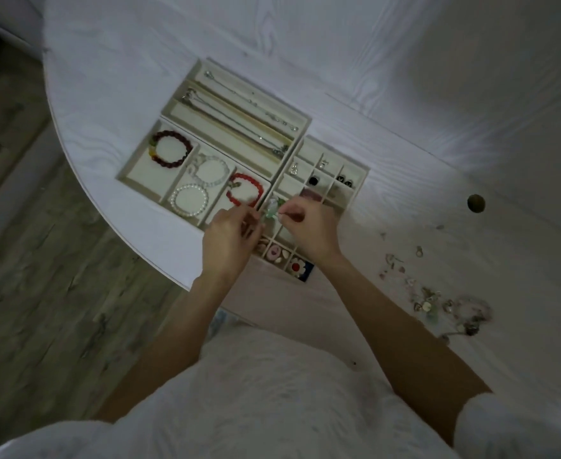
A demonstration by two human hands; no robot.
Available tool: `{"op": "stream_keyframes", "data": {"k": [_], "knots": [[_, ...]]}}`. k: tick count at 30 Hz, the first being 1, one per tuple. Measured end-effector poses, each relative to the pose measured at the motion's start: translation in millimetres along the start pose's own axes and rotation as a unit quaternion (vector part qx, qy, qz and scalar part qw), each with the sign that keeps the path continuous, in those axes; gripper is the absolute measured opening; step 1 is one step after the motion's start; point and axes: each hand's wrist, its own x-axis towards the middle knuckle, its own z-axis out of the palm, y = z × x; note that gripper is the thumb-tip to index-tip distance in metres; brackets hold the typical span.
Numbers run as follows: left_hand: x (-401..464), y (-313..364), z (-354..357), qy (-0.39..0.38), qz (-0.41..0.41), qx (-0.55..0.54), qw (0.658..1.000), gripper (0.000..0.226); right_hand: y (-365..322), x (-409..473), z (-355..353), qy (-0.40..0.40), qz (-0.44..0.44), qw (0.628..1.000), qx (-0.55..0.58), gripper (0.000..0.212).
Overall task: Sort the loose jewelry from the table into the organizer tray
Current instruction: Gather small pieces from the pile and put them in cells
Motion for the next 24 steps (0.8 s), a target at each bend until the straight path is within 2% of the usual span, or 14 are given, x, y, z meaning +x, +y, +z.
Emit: {"op": "stream_keyframes", "data": {"k": [6, 15, 19, 24], "knots": [[-1.1, -7.9, 1.7, -0.012, -0.028, 0.009, 0.999, 0.017, -4.5, -1.8, 10.8, -0.007, -0.036, 0.999, -0.033, 0.005], [-2.0, -16.5, -1.4, 0.015, 0.005, 0.044, 0.999, 0.03, 11.7, -7.9, 13.6, 0.007, -0.08, 0.992, -0.099, 0.015], [-6.3, -20.8, -6.6, 0.009, 0.013, 0.043, 0.999, 0.023, 12.1, -14.3, 13.6, 0.041, -0.158, 0.974, -0.155, 0.012], [-1.6, -18.2, -4.0, -0.012, 0.023, 0.066, 0.997, 0.012, 8.1, -10.8, 21.9, 0.036, -0.193, 0.957, -0.213, 0.003]]}}
